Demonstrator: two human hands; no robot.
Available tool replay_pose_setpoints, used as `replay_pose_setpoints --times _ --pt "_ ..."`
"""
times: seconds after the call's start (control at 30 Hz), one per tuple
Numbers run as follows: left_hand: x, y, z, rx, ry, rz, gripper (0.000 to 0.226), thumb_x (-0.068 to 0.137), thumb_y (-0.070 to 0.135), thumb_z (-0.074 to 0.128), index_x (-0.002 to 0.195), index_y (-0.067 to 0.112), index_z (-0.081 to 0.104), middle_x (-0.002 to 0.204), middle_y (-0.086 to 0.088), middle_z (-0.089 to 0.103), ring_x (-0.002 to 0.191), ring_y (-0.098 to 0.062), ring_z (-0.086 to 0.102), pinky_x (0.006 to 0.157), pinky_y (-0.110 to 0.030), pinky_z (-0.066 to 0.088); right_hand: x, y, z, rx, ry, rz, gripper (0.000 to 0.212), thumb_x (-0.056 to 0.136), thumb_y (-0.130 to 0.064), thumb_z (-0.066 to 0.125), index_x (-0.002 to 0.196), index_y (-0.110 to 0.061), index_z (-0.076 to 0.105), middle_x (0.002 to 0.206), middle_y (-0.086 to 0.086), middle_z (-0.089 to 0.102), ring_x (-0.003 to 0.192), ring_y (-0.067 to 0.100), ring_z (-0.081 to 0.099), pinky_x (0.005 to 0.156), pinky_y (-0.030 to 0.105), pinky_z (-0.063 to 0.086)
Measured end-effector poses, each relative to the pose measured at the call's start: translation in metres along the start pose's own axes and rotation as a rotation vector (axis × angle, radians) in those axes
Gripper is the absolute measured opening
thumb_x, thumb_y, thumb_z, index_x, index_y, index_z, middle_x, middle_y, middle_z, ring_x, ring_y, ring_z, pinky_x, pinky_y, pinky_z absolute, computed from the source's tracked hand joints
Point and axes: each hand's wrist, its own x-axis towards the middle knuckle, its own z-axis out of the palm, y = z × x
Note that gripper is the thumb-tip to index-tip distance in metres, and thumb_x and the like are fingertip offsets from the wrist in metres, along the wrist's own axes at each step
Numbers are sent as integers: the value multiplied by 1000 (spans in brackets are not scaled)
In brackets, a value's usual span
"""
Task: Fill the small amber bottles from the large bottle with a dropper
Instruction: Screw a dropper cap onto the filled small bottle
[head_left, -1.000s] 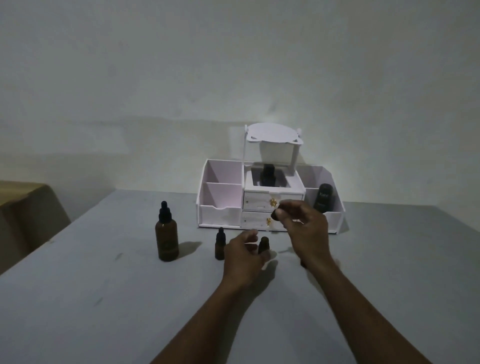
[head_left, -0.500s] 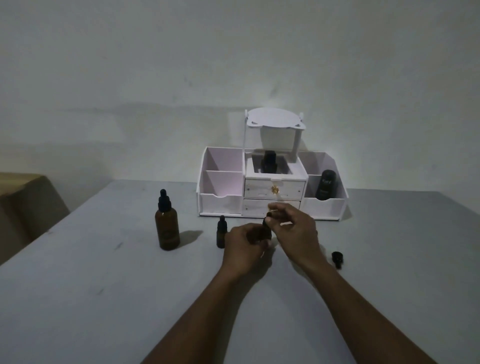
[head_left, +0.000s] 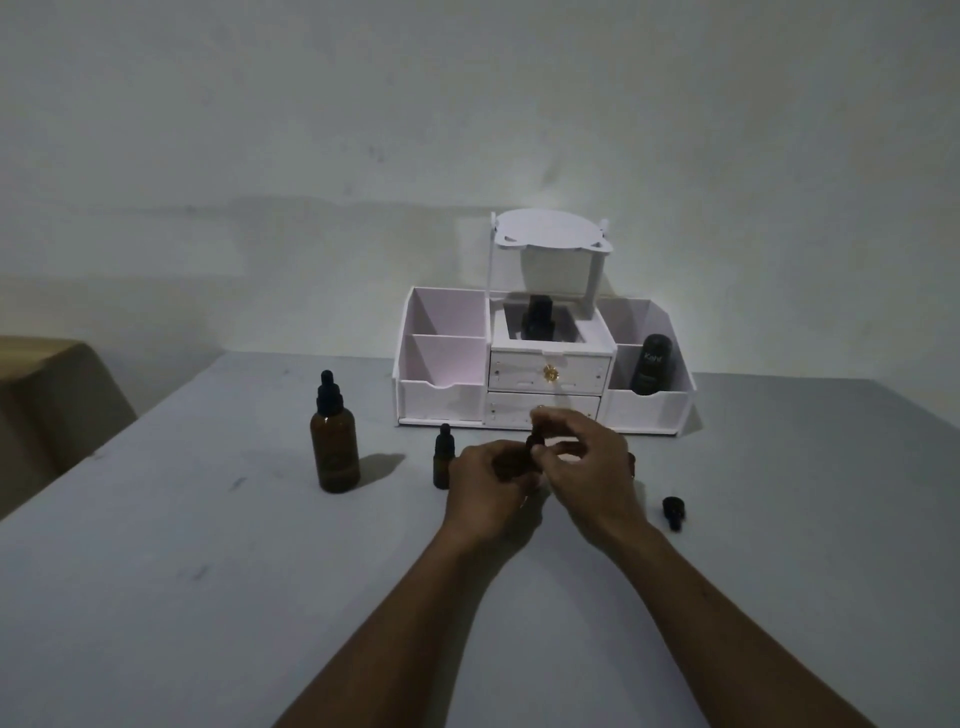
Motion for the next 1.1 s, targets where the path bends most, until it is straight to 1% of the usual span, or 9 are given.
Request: replay_pose_setpoints --times 0.07,0.23,0.33,0.43,0.6,0.7,0.8,0.97,1.1 --pt "1 0 -1 -4 -10 7 30 91 10 74 119 21 72 110 11 73 73 9 60 49 0 41 0 1 0 -34 1 -12 36 82 -9 77 115 -21 70 110 -4 72 91 -1 64 82 20 59" --pt "-3 0 -2 92 -21 69 19 92 8 72 107 18 74 86 18 68 66 14 64 50 -1 43 0 0 0 -5 24 -4 41 75 -23 85 111 -25 65 95 -13 64 85 -2 61 67 2 49" --pt "-3 0 0 119 -11 84 24 92 12 73 113 24 73 88 26 65 66 11 63 48 -1 41 0 0 0 47 23 -9 43 82 -18 78 121 -27 63 106 -16 65 96 -1 63 75 11 54" --pt "-4 1 0 117 -11 78 28 92 11 73 117 23 72 92 24 65 71 11 60 50 -1 42 -2 2 -1 28 23 -32 36 84 -3 72 116 -20 70 108 -8 70 95 2 66 82 24 59" --pt "-5 1 -3 143 2 111 22 90 10 74 108 23 75 84 26 65 73 11 63 61 -3 49 -1 2 0 14 51 -31 31 77 -19 83 105 -23 70 96 -10 68 85 -1 63 69 5 51" --pt "-5 0 -2 131 -1 107 24 91 10 74 110 24 74 85 26 65 70 13 63 60 -4 51 0 1 0 56 47 -12 36 82 -16 79 115 -27 66 103 -16 66 92 -4 62 69 3 49" --pt "-4 0 -3 124 0 104 29 91 9 73 116 23 73 91 24 66 75 12 62 58 -2 46 -2 3 0 34 9 -19 34 85 -5 72 114 -21 70 110 -6 71 92 -7 63 73 2 48" --pt "-3 0 -4 135 12 114 24 89 8 75 108 23 75 83 26 66 75 10 63 61 -5 47 -1 2 0 15 56 -18 28 76 -19 84 102 -19 73 94 -8 73 83 -4 66 70 5 51" --pt "-4 -1 -3 149 18 116 26 89 10 76 110 25 75 87 27 66 75 11 63 59 -2 46 -1 0 2 69 77 -5 35 81 -18 80 113 -23 68 101 -18 67 90 -5 64 73 5 52"
